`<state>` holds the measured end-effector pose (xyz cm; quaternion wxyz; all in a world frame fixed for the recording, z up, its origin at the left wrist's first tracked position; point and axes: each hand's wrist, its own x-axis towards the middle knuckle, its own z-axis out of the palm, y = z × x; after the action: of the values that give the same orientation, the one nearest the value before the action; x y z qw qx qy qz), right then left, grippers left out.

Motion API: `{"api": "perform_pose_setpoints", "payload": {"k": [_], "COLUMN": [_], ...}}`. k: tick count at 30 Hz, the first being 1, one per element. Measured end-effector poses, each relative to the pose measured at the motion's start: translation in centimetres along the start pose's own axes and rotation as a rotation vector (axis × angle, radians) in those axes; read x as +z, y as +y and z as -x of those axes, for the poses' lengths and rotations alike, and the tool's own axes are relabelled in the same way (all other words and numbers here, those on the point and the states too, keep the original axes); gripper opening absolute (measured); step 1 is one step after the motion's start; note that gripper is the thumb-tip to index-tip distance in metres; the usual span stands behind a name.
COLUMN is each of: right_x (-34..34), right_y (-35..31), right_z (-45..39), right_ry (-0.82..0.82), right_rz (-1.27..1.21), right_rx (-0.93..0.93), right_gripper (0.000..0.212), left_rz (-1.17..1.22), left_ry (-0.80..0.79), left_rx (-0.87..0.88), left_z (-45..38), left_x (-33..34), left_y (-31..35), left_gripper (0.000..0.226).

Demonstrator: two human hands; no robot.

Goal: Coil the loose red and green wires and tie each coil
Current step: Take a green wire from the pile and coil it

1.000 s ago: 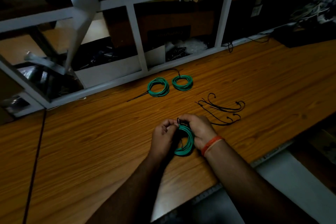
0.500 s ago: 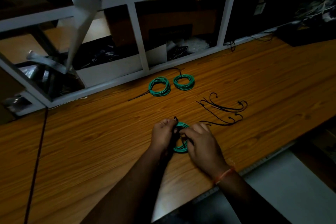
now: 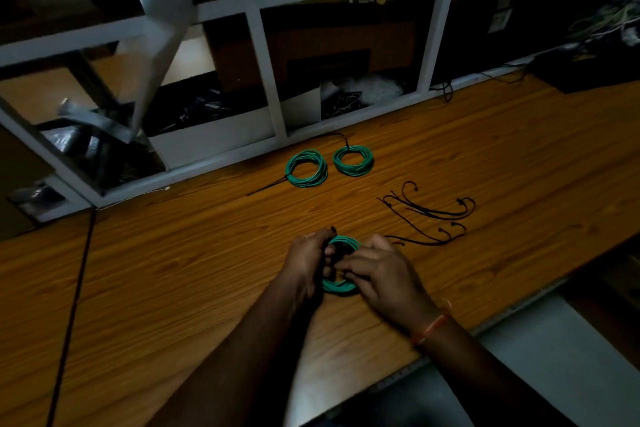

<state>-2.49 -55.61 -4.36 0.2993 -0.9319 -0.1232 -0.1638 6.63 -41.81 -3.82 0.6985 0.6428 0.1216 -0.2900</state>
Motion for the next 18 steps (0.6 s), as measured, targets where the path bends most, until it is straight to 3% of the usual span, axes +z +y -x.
{"api": "perform_pose_setpoints", "payload": {"k": [7, 13, 18], "right_x": [0.0, -0.5, -0.9], "right_y": [-0.8, -2.0, -2.3], "right_z": [0.2, -0.7, -1.4], "right_ry": [0.181, 0.27, 0.26], "right_rz": [-0.325, -0.795, -0.959], "right_rx": [0.225, 0.435, 0.515], "right_gripper": [0.019, 0.023, 0.023], "left_rz": [0.006, -0.024, 0.0], "left_ry": [0.031, 0.073, 0.089], "left_rx": [0.078, 0.16, 0.173], "left_z": [-0.1, 0.2, 0.1], "left_x": [0.2, 0.5, 0.7], "left_y": [-0.3, -0.7, -1.0], "left_gripper": [0.034, 0.037, 0.034]}}
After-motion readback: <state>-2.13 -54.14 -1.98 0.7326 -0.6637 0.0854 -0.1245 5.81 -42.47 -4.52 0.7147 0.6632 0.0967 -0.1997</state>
